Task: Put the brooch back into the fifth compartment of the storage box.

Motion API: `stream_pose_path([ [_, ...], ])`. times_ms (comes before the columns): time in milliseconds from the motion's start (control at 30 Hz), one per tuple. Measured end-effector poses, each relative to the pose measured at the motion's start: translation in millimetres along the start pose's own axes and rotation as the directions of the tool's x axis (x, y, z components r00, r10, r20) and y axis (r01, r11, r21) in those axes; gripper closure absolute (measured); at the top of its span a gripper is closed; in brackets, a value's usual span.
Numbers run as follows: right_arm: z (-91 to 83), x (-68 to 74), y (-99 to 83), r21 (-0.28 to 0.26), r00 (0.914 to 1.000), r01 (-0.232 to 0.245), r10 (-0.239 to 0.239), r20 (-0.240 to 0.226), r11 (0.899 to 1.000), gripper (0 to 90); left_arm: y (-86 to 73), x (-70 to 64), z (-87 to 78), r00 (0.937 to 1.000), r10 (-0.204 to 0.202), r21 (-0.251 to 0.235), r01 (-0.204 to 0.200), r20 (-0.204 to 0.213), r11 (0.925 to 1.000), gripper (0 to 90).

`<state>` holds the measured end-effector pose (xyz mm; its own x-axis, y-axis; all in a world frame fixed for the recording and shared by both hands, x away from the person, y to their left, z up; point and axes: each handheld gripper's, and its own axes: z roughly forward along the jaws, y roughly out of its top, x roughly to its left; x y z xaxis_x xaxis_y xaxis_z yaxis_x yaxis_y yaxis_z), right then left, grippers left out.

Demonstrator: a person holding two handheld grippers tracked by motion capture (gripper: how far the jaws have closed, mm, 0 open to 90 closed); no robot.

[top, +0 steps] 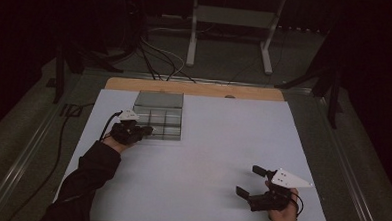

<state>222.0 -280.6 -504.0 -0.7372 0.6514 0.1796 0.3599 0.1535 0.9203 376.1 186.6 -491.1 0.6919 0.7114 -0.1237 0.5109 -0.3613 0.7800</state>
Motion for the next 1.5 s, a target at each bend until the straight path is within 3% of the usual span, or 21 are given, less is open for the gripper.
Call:
stream_pose_path([
  [833, -2.9, -0.4, -0.1, -0.009, 1.0000, -0.004, 0.004, 0.002, 1.000, 0.0, 11.2, 10.5, 26.0, 0.9997, -0.026, 0.010, 0.026, -0.001, 0.9996, 87.3],
  [1067, -3.0, -0.4, -0.1, -0.010, 1.0000, -0.004, 0.004, 0.000, 1.000, 0.0, 11.4, 11.3, 32.2, 0.9994, -0.019, 0.032, 0.020, -0.030, 0.9993, 87.2],
  [1333, -2.8, -0.4, -0.2, -0.008, 1.0000, -0.005, 0.005, -0.003, 1.000, 0.0, 12.2, 11.8, 32.4, 0.9992, -0.038, 0.040, 0.038, -0.013, 0.9985, 86.4],
  [1433, -2.7, -0.5, -0.3, -0.008, 1.0000, -0.004, 0.004, -0.004, 1.000, 0.0, 12.7, 12.3, 31.4, 0.9990, -0.045, 0.030, 0.045, 0.004, 0.9985, 79.4],
  [1500, -2.5, -0.4, -0.3, -0.007, 1.0000, -0.004, 0.004, -0.005, 1.000, 0.0, 13.2, 11.6, 30.5, 0.9990, -0.041, 0.019, 0.040, 0.018, 0.9990, 68.4],
])
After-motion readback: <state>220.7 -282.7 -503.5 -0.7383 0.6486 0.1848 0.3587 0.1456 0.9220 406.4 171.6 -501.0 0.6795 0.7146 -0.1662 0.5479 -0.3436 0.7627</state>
